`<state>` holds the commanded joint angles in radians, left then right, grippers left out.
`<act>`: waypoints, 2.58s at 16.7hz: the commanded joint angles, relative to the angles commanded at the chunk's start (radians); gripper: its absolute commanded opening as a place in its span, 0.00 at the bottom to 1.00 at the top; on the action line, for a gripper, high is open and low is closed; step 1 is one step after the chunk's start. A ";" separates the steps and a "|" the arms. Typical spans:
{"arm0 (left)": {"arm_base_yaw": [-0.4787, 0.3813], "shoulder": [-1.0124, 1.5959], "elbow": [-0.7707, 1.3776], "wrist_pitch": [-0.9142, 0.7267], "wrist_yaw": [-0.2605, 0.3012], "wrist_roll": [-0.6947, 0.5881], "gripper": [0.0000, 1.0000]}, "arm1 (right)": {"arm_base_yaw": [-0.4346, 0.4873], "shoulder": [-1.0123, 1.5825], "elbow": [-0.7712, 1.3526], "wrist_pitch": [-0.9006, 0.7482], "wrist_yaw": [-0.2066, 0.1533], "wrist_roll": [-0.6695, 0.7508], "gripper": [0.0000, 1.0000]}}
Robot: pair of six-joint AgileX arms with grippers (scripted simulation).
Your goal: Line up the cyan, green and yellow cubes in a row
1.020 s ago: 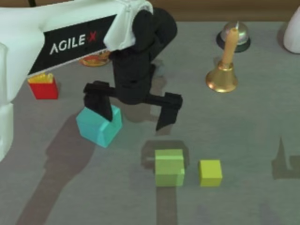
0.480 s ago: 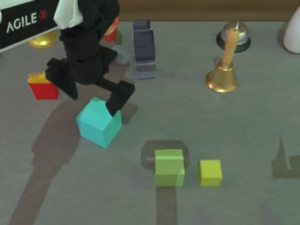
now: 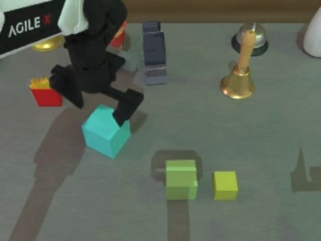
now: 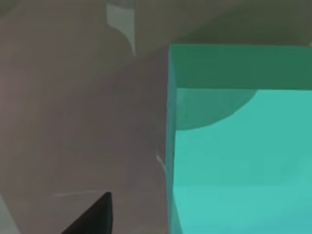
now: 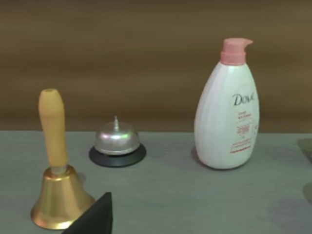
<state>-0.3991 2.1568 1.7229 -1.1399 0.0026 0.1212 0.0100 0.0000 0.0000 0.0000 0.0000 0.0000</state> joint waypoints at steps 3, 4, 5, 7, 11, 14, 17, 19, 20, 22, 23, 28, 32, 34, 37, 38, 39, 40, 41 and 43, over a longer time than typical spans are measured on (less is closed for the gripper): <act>0.002 0.040 -0.072 0.118 0.000 0.002 1.00 | 0.000 0.000 0.000 0.000 0.000 0.000 1.00; 0.002 0.054 -0.099 0.162 0.000 0.003 1.00 | 0.000 0.000 0.000 0.000 0.000 0.000 1.00; 0.003 0.068 -0.124 0.203 0.001 0.004 1.00 | 0.000 0.000 0.000 0.000 0.000 0.000 1.00; 0.004 0.089 -0.159 0.254 0.001 0.005 1.00 | 0.000 0.000 0.000 0.000 0.000 0.000 1.00; 0.004 0.094 -0.167 0.264 0.001 0.005 1.00 | 0.000 0.000 0.000 0.000 0.000 0.000 1.00; 0.004 0.094 -0.167 0.264 0.001 0.005 0.77 | 0.000 0.000 0.000 0.000 0.000 0.000 1.00; 0.004 0.094 -0.167 0.264 0.001 0.005 0.55 | 0.000 0.000 0.000 0.000 0.000 0.000 1.00; 0.004 0.094 -0.167 0.264 0.001 0.005 0.40 | 0.000 0.000 0.000 0.000 0.000 0.000 1.00; 0.004 0.094 -0.167 0.264 0.001 0.005 0.32 | 0.000 0.000 0.000 0.000 0.000 0.000 1.00; 0.004 0.094 -0.167 0.264 0.001 0.005 0.17 | 0.000 0.000 0.000 0.000 0.000 0.000 1.00; 0.004 0.094 -0.167 0.264 0.001 0.005 0.10 | 0.000 0.000 0.000 0.000 0.000 0.000 1.00; 0.004 0.094 -0.167 0.264 0.001 0.005 0.00 | 0.000 0.000 0.000 0.000 0.000 0.000 1.00; 0.004 0.094 -0.167 0.264 0.001 0.005 0.00 | 0.000 0.000 0.000 0.000 0.000 0.000 1.00; 0.001 0.087 -0.163 0.260 0.002 0.006 0.00 | 0.000 0.000 0.000 0.000 0.000 0.000 1.00; 0.003 0.063 -0.116 0.186 0.002 0.009 0.00 | 0.000 0.000 0.000 0.000 0.000 0.000 1.00; 0.007 0.050 -0.093 0.142 0.002 0.008 0.00 | 0.000 0.000 0.000 0.000 0.000 0.000 1.00; 0.011 0.034 -0.069 0.098 0.002 0.007 0.00 | 0.000 0.000 0.000 0.000 0.000 0.000 1.00; 0.015 0.019 -0.048 0.065 0.001 0.005 0.00 | 0.000 0.000 0.000 0.000 0.000 0.000 1.00; 0.018 0.007 -0.032 0.043 0.001 0.004 0.00 | 0.000 0.000 0.000 0.000 0.000 0.000 1.00; 0.020 -0.003 -0.023 0.029 0.001 0.004 0.00 | 0.000 0.000 0.000 0.000 0.000 0.000 1.00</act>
<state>-0.3793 2.1543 1.7004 -1.1112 0.0034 0.1249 0.0100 0.0000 0.0000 0.0000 0.0000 0.0000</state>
